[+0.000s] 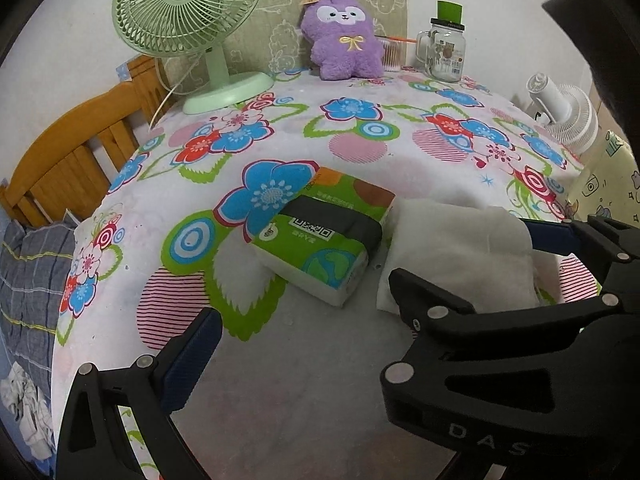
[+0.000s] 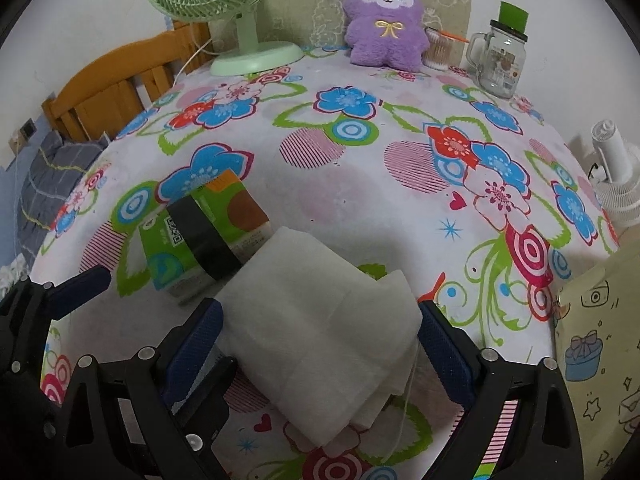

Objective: Organize soft objects
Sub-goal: 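Grasp the white pad with the right tool and lift it, then grasp the green tissue pack with the left tool while the right tool holds the white pad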

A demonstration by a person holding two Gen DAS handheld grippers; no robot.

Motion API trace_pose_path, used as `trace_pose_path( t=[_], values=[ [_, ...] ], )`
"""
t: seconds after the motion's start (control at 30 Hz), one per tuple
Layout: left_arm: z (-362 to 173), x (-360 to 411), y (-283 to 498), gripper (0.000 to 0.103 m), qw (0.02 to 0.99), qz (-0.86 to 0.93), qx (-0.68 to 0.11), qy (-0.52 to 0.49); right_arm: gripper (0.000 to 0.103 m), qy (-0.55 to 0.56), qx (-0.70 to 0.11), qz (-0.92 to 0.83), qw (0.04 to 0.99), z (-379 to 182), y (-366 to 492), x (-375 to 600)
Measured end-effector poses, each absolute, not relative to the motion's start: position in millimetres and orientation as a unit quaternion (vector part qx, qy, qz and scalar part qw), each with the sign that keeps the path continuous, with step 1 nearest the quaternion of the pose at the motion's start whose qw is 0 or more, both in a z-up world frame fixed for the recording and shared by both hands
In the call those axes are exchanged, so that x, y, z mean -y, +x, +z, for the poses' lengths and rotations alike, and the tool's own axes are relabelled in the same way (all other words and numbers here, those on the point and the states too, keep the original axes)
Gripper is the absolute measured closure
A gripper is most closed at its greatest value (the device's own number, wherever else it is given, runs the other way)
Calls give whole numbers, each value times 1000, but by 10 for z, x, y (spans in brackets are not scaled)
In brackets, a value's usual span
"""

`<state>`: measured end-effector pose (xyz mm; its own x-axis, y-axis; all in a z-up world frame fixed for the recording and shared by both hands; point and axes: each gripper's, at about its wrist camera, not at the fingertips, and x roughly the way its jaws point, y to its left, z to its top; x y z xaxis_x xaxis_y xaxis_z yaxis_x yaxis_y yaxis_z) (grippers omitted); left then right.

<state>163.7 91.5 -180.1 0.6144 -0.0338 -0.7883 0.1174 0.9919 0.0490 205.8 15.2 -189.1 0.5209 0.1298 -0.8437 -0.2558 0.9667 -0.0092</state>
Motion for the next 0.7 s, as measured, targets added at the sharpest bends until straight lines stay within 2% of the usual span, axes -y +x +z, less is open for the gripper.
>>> trace_pose_path(
  t=[0.1, 0.17, 0.2, 0.23, 0.37, 0.47, 0.7],
  values=[
    [-1797, -891, 1634, 0, 897, -42, -437, 52, 18, -70, -472, 122, 870, -1869, 2031, -159],
    [-1792, -868, 1636, 1, 897, -43, -437, 54, 43, -73, -469, 141, 869, -1836, 1997, -187],
    [-1782, -849, 1630, 1, 897, -42, -436, 56, 49, -73, -469, 146, 868, -1828, 1988, -197],
    [-1775, -849, 1630, 1, 898, -43, -435, 54, 59, -70, -469, 149, 868, -1823, 1984, -198],
    [-1727, -817, 1605, 1, 900, -40, -430, 53, 79, -51, -469, 163, 866, -1809, 1976, -154],
    [-1691, -793, 1605, 1, 902, -35, -427, 56, 84, -39, -468, 163, 868, -1778, 1957, -102],
    [-1606, -757, 1701, 1, 908, -33, -414, 49, 84, -31, -454, 146, 879, -1642, 1996, 23]
  ],
)
